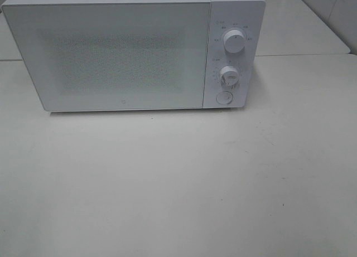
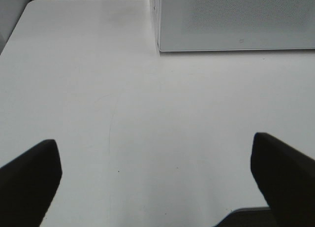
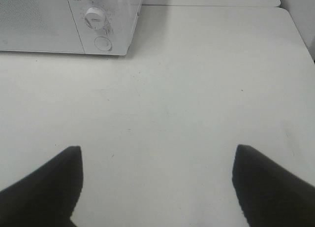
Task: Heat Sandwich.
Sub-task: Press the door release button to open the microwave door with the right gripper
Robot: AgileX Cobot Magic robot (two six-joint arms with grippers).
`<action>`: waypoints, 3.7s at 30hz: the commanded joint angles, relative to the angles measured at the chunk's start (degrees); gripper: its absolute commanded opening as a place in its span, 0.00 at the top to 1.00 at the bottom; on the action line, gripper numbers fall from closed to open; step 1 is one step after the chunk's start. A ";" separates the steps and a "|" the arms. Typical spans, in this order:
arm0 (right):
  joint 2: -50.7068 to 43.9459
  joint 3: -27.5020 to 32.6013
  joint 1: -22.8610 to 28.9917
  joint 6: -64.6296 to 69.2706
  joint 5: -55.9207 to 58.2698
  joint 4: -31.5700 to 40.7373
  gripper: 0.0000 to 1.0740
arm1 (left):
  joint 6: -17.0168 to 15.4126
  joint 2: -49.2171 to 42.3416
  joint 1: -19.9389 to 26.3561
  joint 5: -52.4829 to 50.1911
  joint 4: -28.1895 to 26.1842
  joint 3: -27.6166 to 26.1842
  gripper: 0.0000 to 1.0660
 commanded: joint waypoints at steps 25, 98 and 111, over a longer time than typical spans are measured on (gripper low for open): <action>13.24 -1.09 -0.40 0.52 -19.25 0.29 0.29 | -0.11 -0.97 -0.06 -0.57 -0.17 0.06 0.08; 89.50 9.05 29.22 -18.74 -115.91 35.87 0.29 | -0.11 -0.97 -0.06 -0.57 -0.17 0.06 0.08; 97.06 3.67 38.96 -18.85 -116.83 43.66 0.29 | -0.11 -0.97 -0.06 -0.57 -0.17 0.06 0.08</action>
